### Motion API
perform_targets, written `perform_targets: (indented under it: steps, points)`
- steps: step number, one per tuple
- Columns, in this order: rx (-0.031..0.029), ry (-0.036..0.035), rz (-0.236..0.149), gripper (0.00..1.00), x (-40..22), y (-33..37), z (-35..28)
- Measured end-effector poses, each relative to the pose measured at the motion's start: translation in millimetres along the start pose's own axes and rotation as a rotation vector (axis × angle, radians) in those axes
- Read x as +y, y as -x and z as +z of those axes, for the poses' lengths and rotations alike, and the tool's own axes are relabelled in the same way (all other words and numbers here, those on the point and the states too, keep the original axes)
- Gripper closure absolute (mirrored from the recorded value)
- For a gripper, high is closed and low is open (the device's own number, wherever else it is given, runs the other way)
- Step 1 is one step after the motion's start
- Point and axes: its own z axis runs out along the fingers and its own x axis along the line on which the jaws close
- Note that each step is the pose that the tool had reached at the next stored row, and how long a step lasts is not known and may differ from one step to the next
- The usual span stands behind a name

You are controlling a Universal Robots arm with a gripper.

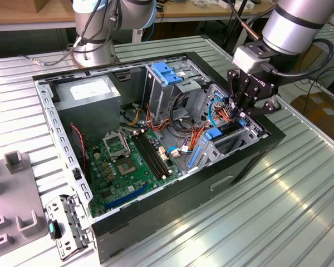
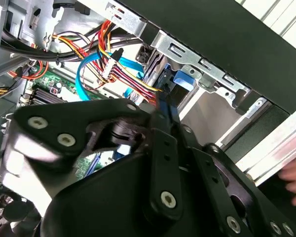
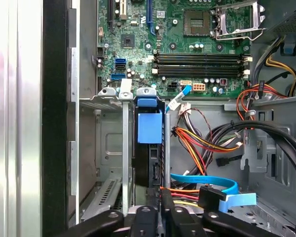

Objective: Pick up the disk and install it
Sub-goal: 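Insert the first disk wire, then insert the second disk wire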

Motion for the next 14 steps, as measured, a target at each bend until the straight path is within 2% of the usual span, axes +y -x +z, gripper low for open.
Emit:
perform_targets:
  steps: [1,14]
  points:
    - [0.0,0.0,0.0,0.89,0.0,0.0,-0.1]
    - [0.0001,0.0,0.0,0.89,0.1,0.0,-1.1]
